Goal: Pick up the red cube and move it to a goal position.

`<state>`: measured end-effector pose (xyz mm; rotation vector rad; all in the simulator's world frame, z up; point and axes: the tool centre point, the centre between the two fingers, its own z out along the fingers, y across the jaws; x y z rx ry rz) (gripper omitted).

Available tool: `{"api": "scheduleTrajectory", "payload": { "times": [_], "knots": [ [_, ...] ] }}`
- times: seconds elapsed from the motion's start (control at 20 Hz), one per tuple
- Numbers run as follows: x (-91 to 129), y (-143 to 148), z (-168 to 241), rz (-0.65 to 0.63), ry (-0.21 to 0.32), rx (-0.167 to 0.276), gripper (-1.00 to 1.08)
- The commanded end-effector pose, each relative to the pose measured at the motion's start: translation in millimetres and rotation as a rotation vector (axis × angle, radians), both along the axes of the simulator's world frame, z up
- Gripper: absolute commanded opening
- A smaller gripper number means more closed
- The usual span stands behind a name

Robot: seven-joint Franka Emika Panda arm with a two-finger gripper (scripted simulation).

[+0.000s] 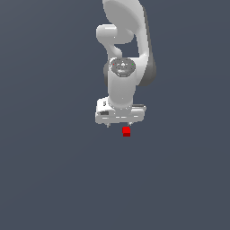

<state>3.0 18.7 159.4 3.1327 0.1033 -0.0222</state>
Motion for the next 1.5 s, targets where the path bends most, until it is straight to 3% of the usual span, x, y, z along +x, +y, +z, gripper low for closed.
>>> {"api": "scheduleTrajectory", "payload": {
  "times": [0.0, 0.45, 1.1, 1.45],
  "knots": [
    [0, 0, 0, 0.0, 0.0, 0.0, 1.0],
    [-7, 7, -20, 0.005, -0.002, 0.001, 1.0],
    [-36, 36, -108, 0.024, -0.011, 0.007, 1.0],
    [-44, 45, -136, 0.03, -0.013, 0.008, 1.0]
  ]
}}
